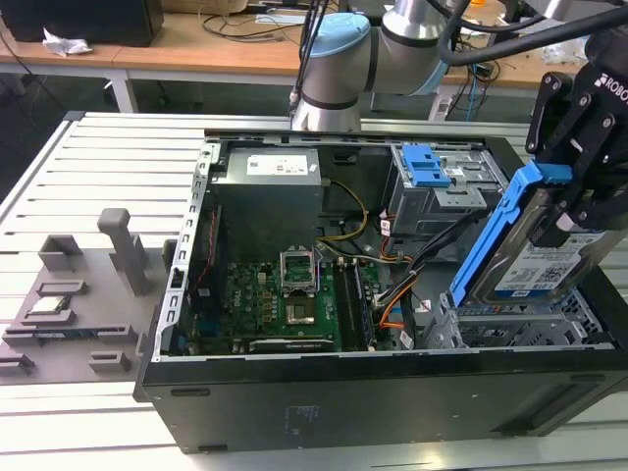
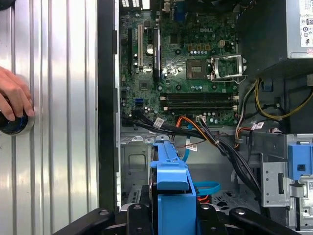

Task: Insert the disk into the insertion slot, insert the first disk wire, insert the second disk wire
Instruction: 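Insert the disk into the insertion slot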

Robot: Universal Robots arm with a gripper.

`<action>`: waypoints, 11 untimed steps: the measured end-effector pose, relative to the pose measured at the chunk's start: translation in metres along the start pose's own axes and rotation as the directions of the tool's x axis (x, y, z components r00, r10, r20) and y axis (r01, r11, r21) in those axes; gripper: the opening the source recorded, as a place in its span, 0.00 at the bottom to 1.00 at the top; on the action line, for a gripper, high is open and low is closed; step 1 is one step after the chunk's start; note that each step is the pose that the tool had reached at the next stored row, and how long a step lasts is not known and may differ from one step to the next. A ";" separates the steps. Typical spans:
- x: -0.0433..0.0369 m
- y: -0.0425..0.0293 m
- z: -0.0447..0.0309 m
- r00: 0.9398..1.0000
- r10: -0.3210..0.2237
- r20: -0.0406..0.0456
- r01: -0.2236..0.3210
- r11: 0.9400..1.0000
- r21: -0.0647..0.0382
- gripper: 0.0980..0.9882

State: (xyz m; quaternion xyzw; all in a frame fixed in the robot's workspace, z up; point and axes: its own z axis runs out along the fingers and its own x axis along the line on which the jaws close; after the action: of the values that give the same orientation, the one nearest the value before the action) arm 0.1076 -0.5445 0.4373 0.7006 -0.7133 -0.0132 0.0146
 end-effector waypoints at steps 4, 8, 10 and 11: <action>-0.0003 -0.0010 0.0039 1.000 0.000 -0.002 0.000 1.000 0.000 0.30; -0.0003 -0.0013 0.0099 1.000 0.000 -0.004 0.000 1.000 0.000 0.30; -0.0003 -0.0014 0.0135 1.000 0.000 -0.005 0.000 1.000 0.000 0.30; -0.0003 -0.0016 0.0168 1.000 0.000 -0.005 0.000 1.000 0.000 0.30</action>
State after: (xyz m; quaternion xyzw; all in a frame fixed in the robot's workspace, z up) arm 0.1085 -0.5443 0.4204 0.7005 -0.7134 -0.0114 0.0164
